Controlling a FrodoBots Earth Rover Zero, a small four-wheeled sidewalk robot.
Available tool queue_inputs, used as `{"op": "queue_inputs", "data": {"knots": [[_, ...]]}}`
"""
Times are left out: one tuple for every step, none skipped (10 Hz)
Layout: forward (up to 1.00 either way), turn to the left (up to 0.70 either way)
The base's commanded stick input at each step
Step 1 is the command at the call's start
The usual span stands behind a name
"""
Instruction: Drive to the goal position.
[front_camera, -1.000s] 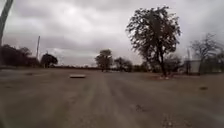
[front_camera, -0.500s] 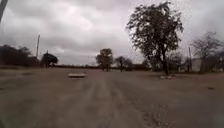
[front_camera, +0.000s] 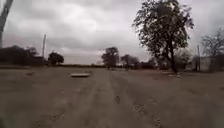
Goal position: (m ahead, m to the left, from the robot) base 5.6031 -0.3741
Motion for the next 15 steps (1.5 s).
{"op": "queue_inputs", "data": {"knots": [[0.7, -0.01], [0.7, -0.01], [0.7, 0.02], [0.7, 0.21], [0.7, 0.34], [0.7, 0.15], [0.7, -0.01], [0.7, -0.01], [0.7, -0.01], [0.7, -0.01], [0.7, -0.06], [0.7, -0.23], [0.7, -0.17], [0.7, -0.01], [0.7, -0.01]]}}
